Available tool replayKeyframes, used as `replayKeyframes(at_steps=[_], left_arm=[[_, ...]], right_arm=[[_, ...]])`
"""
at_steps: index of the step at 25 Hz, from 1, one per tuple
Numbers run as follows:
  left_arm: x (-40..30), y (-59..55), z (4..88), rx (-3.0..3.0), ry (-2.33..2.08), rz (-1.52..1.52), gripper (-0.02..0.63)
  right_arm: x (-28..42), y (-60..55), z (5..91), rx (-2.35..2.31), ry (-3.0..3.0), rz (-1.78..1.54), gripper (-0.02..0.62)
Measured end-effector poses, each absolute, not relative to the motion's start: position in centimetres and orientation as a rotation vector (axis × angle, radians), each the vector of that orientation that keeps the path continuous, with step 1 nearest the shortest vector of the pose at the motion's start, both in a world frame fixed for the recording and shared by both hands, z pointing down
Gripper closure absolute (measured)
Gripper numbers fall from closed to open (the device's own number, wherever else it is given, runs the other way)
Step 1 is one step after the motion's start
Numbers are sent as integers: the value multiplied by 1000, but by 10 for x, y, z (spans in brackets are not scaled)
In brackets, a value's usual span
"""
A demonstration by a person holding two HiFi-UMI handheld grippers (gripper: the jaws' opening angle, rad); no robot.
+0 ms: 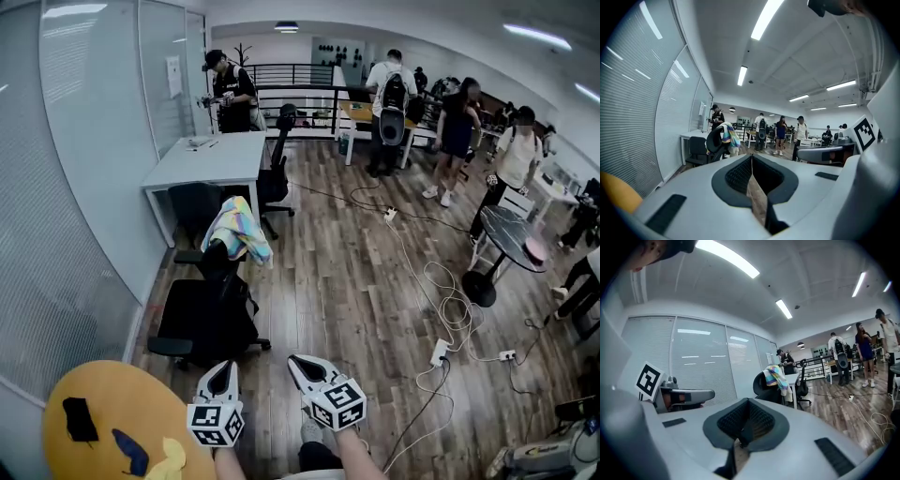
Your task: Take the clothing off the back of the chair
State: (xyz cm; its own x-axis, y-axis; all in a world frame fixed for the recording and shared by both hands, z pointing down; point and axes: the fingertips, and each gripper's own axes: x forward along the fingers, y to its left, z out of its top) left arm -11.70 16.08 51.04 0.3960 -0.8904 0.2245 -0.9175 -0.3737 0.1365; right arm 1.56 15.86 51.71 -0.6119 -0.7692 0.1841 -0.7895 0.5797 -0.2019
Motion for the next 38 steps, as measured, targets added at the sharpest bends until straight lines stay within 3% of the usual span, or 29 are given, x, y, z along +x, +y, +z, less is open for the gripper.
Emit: replayKeyframes(at_steps=[16, 28, 38], left_arm=[[-107, 49, 478, 2351, -1742, 126, 577], [-152, 20, 480, 2269, -1848, 233, 577], [-211, -91, 480, 2431, -1713, 341, 577]], right_arm=[[58, 15, 502, 1176, -2849, 481, 572], [67, -28, 526, 1119, -2892, 602, 572], [45, -113, 518, 1089, -2888, 503, 571]])
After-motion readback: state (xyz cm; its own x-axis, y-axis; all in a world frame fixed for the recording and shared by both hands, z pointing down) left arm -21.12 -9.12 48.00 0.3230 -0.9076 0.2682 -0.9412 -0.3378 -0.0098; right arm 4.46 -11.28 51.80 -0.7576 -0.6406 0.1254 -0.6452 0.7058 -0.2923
